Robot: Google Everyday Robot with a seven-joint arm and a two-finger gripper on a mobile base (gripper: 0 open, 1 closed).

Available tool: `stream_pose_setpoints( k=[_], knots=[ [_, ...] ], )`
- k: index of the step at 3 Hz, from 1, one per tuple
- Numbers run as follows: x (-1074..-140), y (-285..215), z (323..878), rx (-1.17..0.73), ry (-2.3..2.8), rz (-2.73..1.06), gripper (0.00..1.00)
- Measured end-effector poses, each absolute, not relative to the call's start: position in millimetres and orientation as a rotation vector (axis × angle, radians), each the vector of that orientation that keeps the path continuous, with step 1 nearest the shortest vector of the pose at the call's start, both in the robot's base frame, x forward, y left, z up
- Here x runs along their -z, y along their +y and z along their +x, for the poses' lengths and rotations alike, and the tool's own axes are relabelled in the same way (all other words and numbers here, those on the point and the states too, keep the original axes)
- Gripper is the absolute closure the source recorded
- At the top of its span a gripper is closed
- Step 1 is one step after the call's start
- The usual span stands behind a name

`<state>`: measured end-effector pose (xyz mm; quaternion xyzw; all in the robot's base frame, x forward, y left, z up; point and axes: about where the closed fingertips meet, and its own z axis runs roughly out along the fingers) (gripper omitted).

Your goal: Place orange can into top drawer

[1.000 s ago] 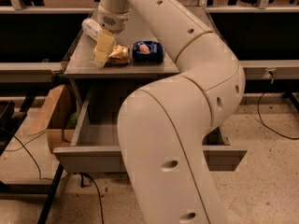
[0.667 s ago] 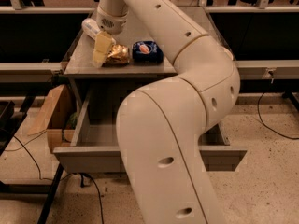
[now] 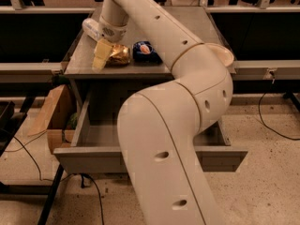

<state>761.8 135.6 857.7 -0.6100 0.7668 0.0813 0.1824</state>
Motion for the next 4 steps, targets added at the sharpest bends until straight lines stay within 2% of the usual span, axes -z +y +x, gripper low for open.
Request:
stream_pose_setpoints(
  k=[1, 2, 4],
  knots=[
    [-844, 133, 764, -0.253, 2.187, -1.717, 0.0],
    [-833, 130, 765, -0.273, 2.204, -1.719, 0.18],
    [-837, 124, 766, -0.264, 2.211, -1.69, 0.63]
  ],
)
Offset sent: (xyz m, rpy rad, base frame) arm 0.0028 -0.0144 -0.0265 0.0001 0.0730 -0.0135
